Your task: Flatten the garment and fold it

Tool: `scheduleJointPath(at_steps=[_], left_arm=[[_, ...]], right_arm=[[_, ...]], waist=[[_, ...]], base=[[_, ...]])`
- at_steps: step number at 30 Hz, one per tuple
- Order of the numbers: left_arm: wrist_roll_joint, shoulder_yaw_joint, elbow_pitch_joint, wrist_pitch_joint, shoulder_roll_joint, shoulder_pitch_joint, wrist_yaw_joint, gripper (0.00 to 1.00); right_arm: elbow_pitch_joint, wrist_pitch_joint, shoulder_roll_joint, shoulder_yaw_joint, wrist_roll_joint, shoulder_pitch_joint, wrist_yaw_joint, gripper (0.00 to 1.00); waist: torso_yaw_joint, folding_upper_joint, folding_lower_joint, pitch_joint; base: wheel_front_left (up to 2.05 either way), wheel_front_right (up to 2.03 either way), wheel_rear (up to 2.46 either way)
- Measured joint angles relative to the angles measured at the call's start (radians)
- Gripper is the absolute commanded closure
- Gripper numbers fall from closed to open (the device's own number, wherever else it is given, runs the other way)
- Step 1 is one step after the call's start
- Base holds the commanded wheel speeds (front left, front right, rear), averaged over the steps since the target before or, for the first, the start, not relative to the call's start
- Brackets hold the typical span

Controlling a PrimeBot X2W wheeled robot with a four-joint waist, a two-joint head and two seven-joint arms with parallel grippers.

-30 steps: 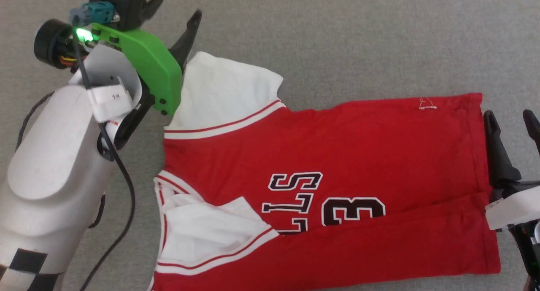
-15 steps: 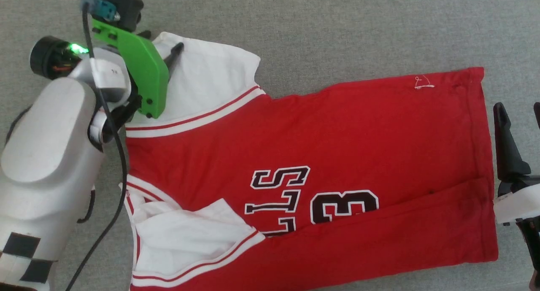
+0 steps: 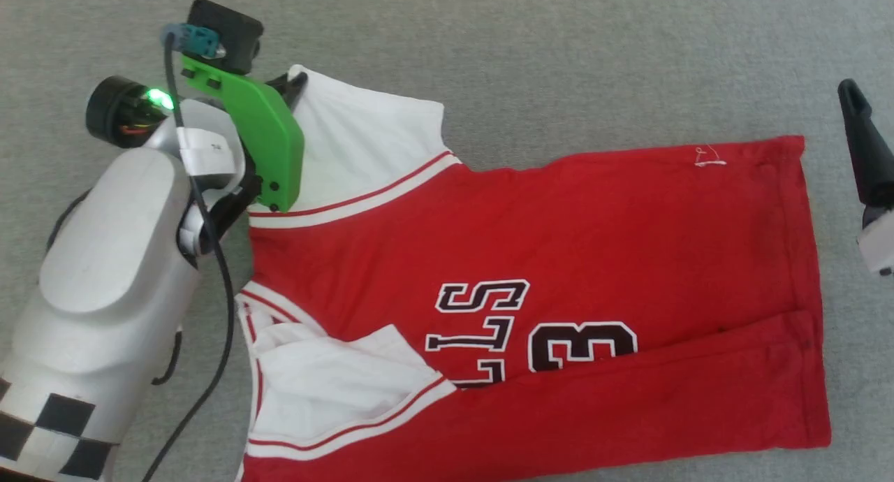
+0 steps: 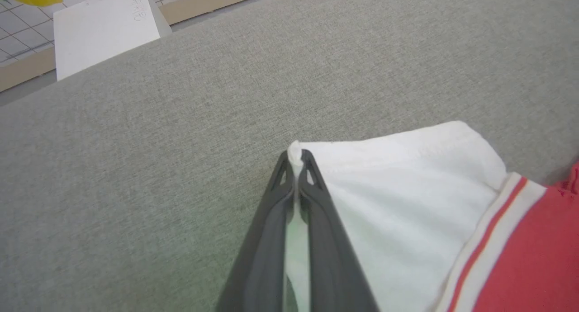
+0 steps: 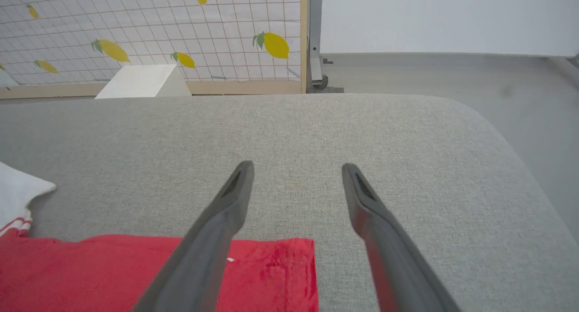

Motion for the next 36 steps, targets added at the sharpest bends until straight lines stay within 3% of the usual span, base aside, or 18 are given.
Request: scheduleJointPath(at_steps=[7,14,15,17,23,30,36], left_arm=[[0.000,-0.013,-0.004,-0.005,-0.021,0.001,0.000,1.00],[0.000,-0.022,-0.007,-0.009,-0.028,-0.002,0.000,1.00],[0.000,-0.023,-0.006,-0.009,-0.029,-0.003,0.000,1.00],[0.000,-0.025,-0.004,-0.011,-0.032,-0.005,0.000,1.00],[0.000,-0.022,0.003,-0.027,-0.034,-0.014,0.001,1.00],[-0.014,0.023,-0.019,-0.138,-0.026,-0.002,0.003,1.00],[-0.060,0.078,-0.186,-0.275,0.016,0.209,0.038,1.00]], right_arm=[[0.177,0.242,-0.069,0.023,0.011,-0.063,0.000,0.00],[0.259,0.287,-0.067,0.014,0.012,-0.094,0.000,0.00],[0.271,0.291,-0.063,0.010,0.011,-0.098,0.000,0.08],[0.296,0.302,-0.053,0.003,0.004,-0.103,0.000,1.00],[0.315,0.312,-0.043,-0.002,-0.008,-0.132,0.000,1.00],[0.309,0.248,-0.066,0.016,0.014,-0.137,0.000,1.00],[0.244,0.150,-0.078,-0.004,0.075,0.004,0.000,1.00]], waist=[[0.039,0.0000,0.0000,-0.017],[0.064,0.0000,-0.0001,0.010],[0.067,0.0000,0.0000,0.014],[0.072,0.0000,-0.0001,0.023],[0.080,0.0000,-0.0001,0.035],[0.076,0.0000,0.0000,-0.002],[0.076,0.0000,0.0000,-0.092]], base=[[0.00,0.00,0.00],[0.00,0.00,0.00],[0.00,0.00,0.00],[0.00,0.00,0.00],[0.00,0.00,0.00],[0.00,0.00,0.00],[0.00,0.00,0.00]])
